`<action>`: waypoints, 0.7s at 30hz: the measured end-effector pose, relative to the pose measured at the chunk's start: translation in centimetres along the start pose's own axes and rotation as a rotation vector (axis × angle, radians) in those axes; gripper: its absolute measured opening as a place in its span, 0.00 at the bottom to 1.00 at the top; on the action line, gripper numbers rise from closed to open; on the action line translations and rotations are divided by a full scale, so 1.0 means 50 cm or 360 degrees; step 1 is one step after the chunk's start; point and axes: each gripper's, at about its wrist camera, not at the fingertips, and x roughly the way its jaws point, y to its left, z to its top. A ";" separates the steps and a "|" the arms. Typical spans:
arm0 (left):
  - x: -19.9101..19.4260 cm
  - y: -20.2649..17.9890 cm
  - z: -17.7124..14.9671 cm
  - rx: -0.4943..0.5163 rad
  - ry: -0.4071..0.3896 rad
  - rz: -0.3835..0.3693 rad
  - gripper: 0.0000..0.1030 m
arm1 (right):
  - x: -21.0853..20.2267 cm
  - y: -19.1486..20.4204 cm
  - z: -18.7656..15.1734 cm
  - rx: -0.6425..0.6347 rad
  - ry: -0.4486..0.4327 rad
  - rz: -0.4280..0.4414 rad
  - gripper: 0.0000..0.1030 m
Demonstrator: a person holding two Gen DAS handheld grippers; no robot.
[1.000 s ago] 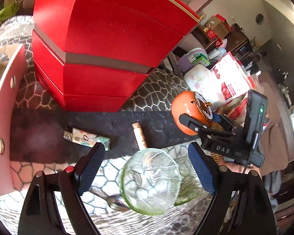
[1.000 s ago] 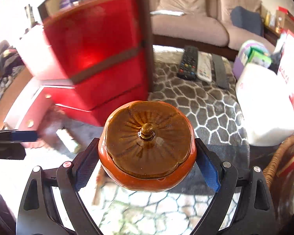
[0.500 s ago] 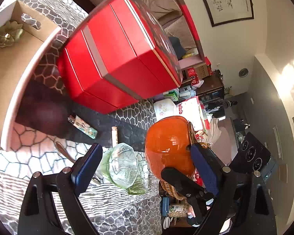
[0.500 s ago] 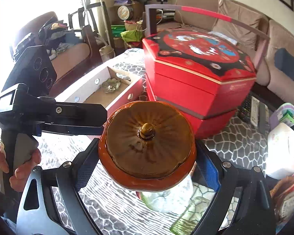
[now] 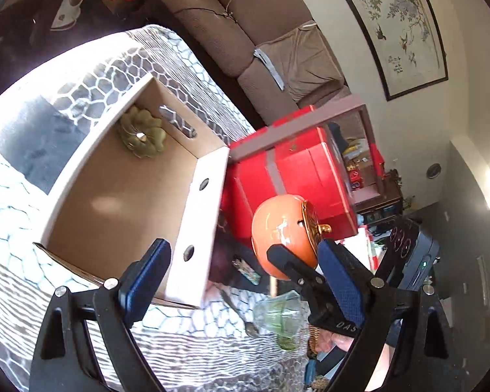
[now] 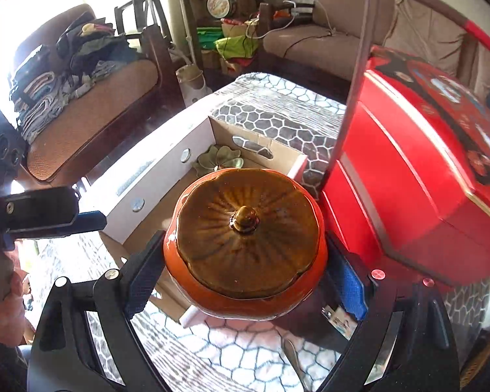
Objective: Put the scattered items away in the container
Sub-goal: 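Carry the orange pot with the right tool into the cardboard box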
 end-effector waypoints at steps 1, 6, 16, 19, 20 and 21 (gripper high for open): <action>-0.001 0.011 0.008 -0.0005 -0.0005 0.0006 0.89 | 0.025 0.006 0.010 0.0000 0.0010 -0.0003 0.89; 0.000 0.051 0.039 -0.0053 -0.0003 -0.0029 0.89 | 0.129 0.034 0.044 -0.0084 0.0061 -0.0038 0.89; -0.002 0.085 0.058 -0.0073 -0.0013 0.0023 0.89 | 0.249 0.081 0.049 -0.0233 0.0206 -0.0133 0.89; -0.005 0.087 0.062 -0.0081 -0.0021 0.0014 0.89 | 0.272 0.083 0.045 -0.0248 0.0248 -0.0159 0.89; -0.007 0.089 0.064 -0.0084 -0.0025 0.0005 0.89 | 0.278 0.082 0.043 -0.0254 0.0256 -0.0164 0.89; -0.009 0.090 0.066 -0.0088 -0.0028 0.0001 0.89 | 0.283 0.083 0.043 -0.0269 0.0259 -0.0174 0.89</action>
